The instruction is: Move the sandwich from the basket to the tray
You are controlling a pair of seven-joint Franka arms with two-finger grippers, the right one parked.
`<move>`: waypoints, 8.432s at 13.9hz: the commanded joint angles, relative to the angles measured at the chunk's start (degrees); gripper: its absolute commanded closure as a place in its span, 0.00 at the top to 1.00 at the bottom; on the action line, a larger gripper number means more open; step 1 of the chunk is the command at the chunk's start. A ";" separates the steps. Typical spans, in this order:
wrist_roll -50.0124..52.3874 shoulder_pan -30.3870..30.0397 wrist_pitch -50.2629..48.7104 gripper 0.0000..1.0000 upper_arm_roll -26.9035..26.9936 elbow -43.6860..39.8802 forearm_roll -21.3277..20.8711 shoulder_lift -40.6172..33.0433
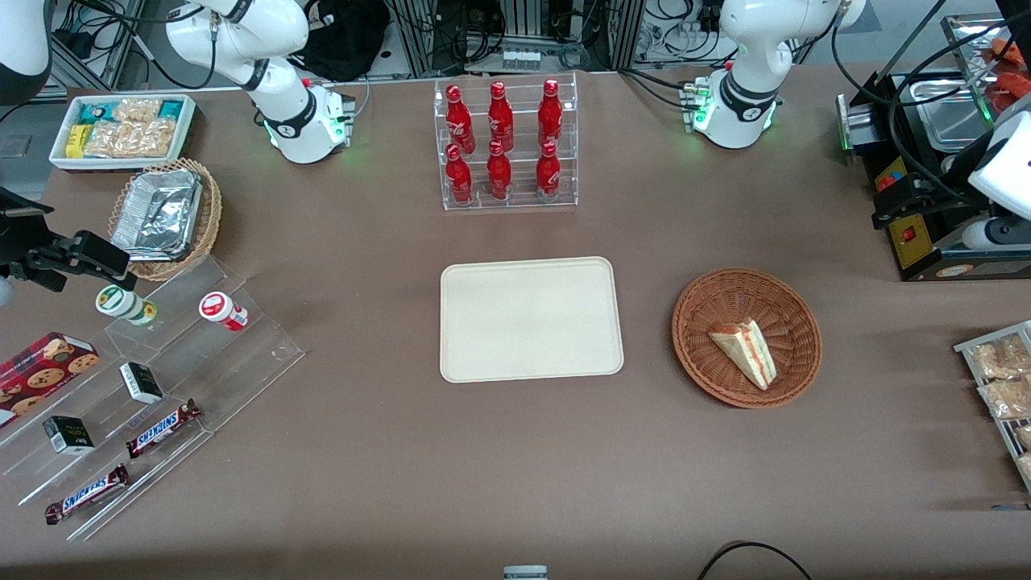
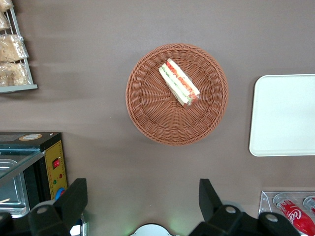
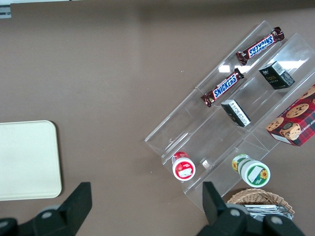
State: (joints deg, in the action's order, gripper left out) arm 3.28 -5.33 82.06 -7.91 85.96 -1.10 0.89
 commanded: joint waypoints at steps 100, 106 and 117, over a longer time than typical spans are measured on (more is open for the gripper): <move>9.05 -4.33 2.32 1.00 -9.14 11.96 -3.21 -4.67; 1.03 -5.13 -1.03 1.00 -6.15 8.18 -0.31 -4.94; -1.61 0.14 2.22 1.00 -1.31 4.48 -0.48 -1.86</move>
State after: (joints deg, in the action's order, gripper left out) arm 2.47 -6.13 83.95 -10.07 91.46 -2.13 -1.45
